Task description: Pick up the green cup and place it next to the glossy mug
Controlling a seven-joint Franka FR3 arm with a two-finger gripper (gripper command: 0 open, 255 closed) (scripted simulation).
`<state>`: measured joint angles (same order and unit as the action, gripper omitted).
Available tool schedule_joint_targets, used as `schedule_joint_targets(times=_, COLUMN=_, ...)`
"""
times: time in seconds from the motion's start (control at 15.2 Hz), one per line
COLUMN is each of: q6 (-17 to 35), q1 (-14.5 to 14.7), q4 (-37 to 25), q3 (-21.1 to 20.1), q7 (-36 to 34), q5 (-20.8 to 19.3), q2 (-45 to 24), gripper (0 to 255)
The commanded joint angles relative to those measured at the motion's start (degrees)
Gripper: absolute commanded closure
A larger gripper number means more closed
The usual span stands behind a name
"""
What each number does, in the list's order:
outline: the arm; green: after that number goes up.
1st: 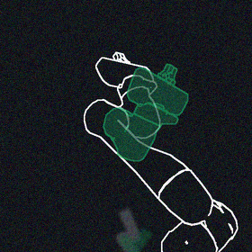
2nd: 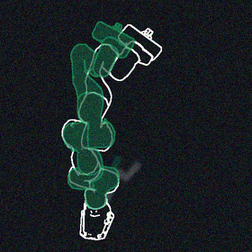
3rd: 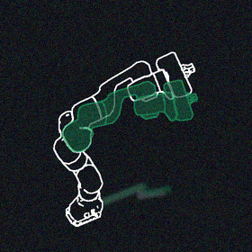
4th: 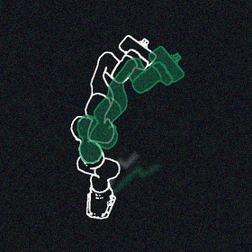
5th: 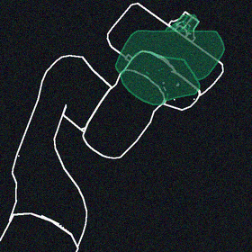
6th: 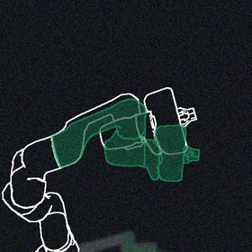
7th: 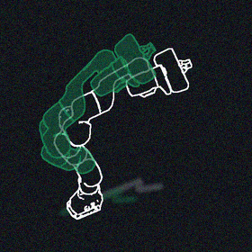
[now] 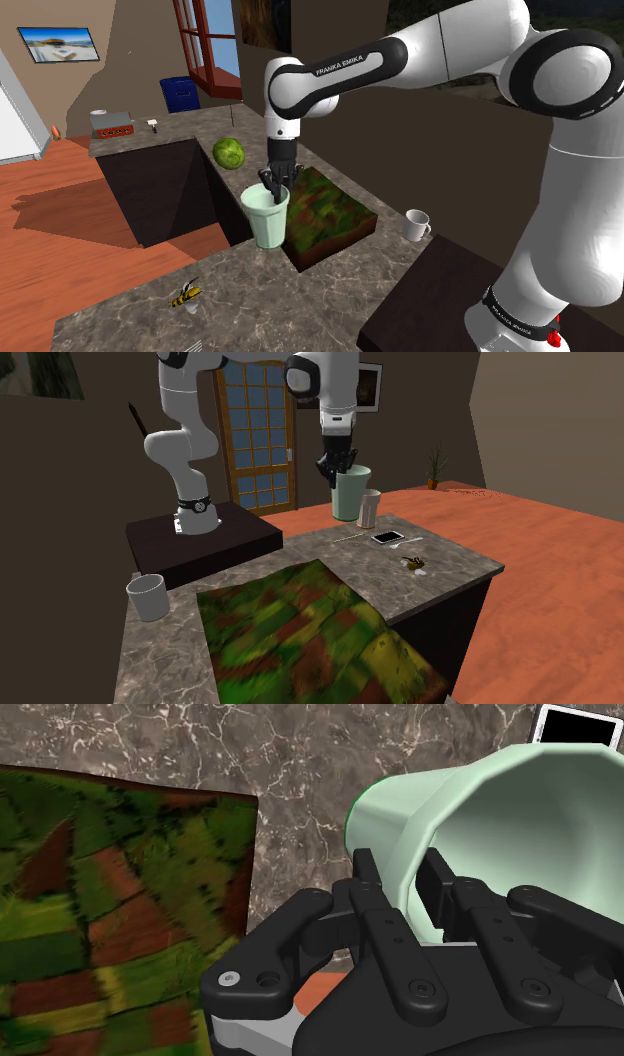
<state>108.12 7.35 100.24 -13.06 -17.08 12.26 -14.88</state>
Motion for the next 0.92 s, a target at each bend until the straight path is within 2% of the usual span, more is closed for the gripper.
schedule_joint_targets(times=0.0, q6=0.5, q1=-1.3, q4=4.9, q3=0.4, q7=2.0, q5=0.9, q2=4.0, gripper=255)
schedule_joint_targets(times=0.46, q6=1.6, q1=-5.1, q4=20.3, q3=3.2, q7=9.8, q5=2.9, q2=16.7, gripper=255)
schedule_joint_targets(times=0.86, q6=0.9, q1=-8.0, q4=30.7, q3=6.8, q7=16.4, q5=2.7, q2=26.4, gripper=255)
